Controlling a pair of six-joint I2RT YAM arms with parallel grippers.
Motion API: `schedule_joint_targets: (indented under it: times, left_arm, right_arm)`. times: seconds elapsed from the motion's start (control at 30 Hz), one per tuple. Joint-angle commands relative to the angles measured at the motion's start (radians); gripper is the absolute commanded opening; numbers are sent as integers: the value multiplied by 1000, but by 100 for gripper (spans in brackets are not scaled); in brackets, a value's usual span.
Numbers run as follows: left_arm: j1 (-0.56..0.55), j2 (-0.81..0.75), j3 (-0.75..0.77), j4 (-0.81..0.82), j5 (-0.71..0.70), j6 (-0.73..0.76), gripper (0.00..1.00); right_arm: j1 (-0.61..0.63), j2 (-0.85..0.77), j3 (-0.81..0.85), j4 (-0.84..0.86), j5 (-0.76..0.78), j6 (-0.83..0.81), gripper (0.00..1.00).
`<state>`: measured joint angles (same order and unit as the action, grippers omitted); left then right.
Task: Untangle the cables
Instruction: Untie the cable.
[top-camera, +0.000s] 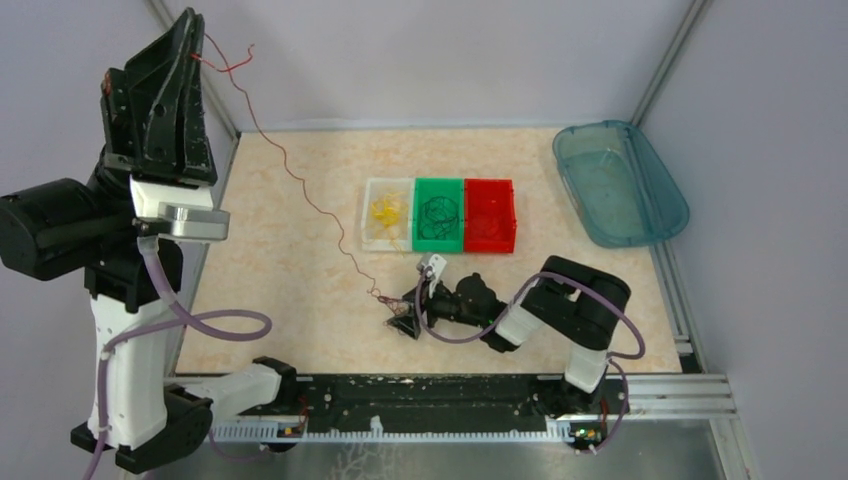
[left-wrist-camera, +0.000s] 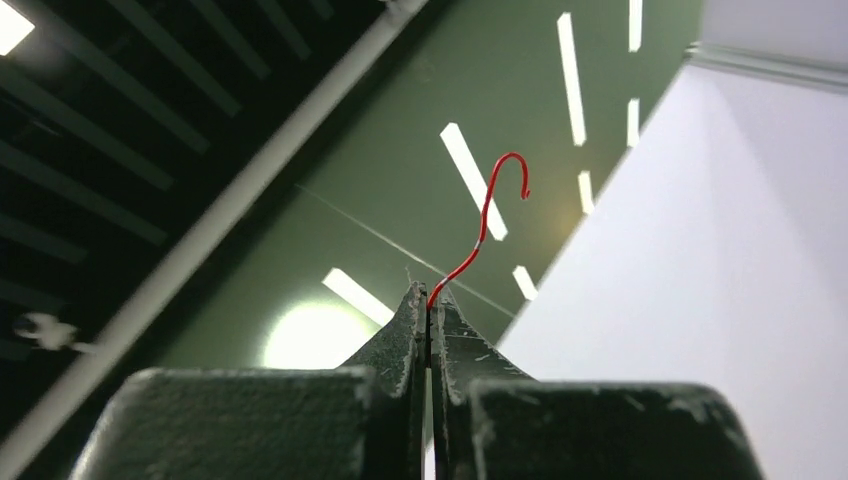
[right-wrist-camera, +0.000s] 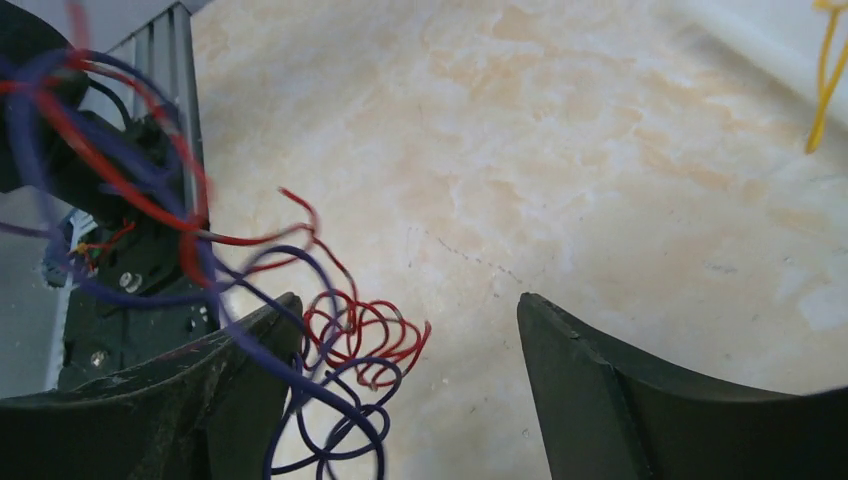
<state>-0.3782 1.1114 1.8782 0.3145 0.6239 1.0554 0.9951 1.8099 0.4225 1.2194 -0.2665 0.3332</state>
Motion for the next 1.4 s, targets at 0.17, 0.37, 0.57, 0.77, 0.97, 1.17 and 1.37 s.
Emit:
schedule_joint_targets:
  times: [0.17,0.37,0.57,0.77,0.97,1.17,1.37]
  left_arm:
    - [-4,-104,-165,-348,102,-352,0]
    - [-5,-125,-231,-394,142,-484,0]
    - [-4,-129,-231,-418,169,-535,0]
    - [-4,-141,-236,-425,167,-525,0]
    - [-5,-156,-254,-423,168,-501,0]
    - [-4,-173,-294,-417,142,-500,0]
    - [-5,-227,-428,-541,83,-684,1]
  right_arm:
    - [11,-421,140,-168,-48,-105,89]
    - [10,-469,221,-279,-129,-143,99]
    - [10,-430,286,-295,-123,-163,96]
    - [-12,-342,322,-333,-141,-173,81]
    - [-22,-306,311,-258,-221,-103,60]
    - [-23,-256,332,-212,-290,-34,3]
    - [-49,-340,311,-201,-236,-45,0]
